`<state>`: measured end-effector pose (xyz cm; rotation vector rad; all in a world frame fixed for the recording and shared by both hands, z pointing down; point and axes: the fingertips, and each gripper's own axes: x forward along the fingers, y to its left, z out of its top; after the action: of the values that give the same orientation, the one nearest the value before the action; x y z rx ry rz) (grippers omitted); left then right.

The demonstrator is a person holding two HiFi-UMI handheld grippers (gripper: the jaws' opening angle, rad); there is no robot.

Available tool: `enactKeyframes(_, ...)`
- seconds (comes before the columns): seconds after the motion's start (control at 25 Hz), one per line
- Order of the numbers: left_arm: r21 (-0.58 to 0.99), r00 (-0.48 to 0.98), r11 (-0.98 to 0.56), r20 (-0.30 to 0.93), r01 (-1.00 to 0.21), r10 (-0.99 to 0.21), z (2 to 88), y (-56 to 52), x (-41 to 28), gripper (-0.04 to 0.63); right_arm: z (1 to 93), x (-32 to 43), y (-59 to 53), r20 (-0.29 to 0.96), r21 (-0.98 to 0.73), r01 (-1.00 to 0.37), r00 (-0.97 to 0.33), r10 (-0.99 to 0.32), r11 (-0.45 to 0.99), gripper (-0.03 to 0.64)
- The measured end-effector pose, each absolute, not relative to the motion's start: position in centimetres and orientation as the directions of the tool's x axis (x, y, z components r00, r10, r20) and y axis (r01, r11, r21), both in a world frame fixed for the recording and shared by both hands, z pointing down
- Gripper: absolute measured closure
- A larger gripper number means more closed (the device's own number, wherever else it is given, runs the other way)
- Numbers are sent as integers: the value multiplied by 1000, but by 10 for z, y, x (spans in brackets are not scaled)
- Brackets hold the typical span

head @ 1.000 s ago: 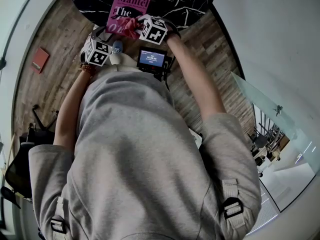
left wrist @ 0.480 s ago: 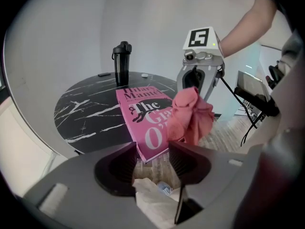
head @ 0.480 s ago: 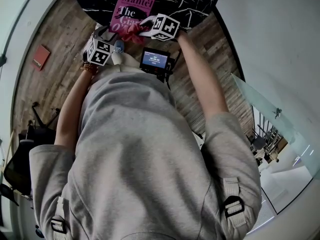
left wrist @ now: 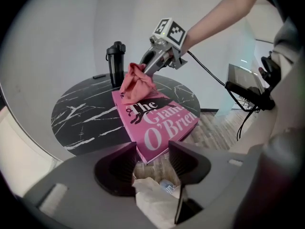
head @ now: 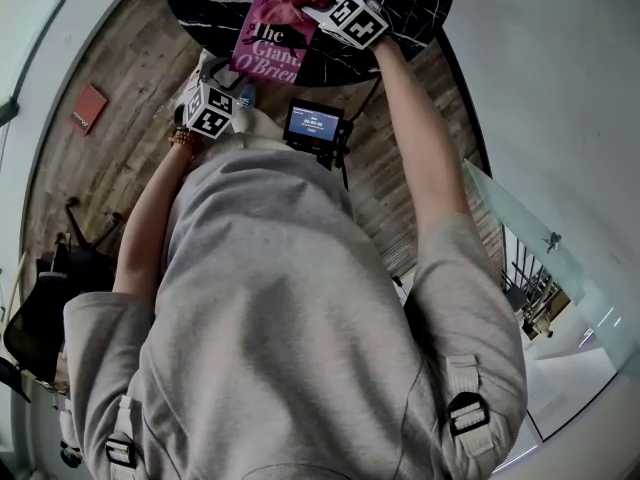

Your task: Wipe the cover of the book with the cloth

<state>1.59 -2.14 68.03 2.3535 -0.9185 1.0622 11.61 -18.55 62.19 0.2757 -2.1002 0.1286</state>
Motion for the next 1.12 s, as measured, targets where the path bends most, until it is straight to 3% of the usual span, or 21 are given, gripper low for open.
enactKeyframes(0.4,103,507,-708,770,-698,-387,683,-21,16,379,665,99,-207,928,55,-277,-340,-151,959,491)
enactKeyframes(1.12,116,510,-708,774,-697,-376,684,-22,15,374,666,89,-180,912,7,-283,-391,-122,959,500)
